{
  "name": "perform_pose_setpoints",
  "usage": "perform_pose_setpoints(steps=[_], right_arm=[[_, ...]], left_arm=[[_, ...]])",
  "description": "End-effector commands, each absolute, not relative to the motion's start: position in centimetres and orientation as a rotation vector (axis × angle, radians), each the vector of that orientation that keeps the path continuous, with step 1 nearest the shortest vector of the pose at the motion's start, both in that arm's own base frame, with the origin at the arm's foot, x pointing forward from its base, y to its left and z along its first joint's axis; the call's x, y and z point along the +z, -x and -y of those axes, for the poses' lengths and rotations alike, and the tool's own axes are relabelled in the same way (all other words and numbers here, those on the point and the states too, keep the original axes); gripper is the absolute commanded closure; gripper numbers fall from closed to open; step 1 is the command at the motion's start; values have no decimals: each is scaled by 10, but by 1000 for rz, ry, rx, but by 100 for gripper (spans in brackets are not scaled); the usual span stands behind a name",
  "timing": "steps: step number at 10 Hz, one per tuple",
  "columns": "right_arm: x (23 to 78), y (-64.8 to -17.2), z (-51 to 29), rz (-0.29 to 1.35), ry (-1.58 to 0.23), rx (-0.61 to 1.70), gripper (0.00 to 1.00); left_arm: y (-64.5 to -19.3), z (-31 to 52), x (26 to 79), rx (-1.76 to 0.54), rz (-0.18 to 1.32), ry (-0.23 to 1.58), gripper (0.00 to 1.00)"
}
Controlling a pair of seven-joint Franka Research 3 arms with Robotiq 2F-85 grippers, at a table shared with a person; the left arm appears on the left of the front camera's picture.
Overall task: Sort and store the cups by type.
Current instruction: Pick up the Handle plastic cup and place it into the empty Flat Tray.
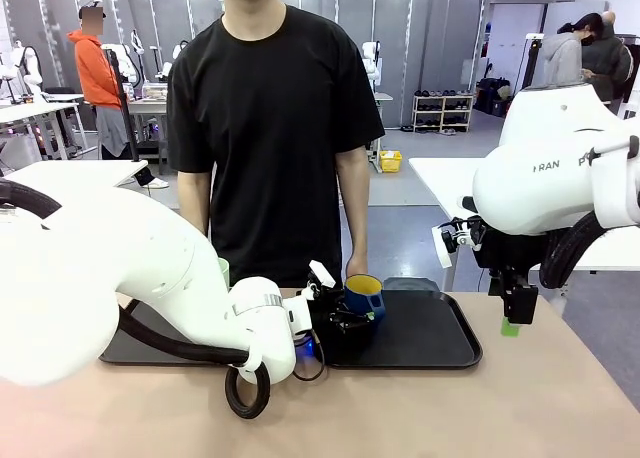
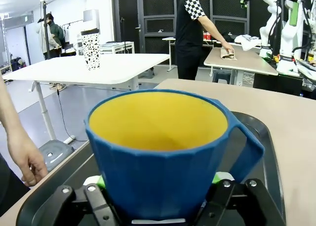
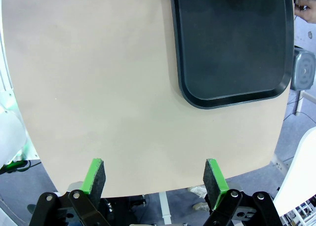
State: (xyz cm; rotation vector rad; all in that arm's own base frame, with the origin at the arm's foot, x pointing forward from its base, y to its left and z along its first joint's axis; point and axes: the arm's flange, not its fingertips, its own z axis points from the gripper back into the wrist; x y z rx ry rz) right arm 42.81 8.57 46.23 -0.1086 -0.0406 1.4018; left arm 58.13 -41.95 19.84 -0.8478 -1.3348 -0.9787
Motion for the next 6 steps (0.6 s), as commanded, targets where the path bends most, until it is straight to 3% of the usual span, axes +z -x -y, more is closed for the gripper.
perform_pose_setpoints(steps=[1,2,6], right_arm=[[464,-428,-85,30,115,1397,0],[464,-428,-85,30,115,1397,0],[464,-428,-85,30,115,1397,0]], left_arm=[[-560,424,180,-979,1350,809,9],[-557,423,180,-983,1351,800,0],[-544,417,180,-981,1365,766,0]])
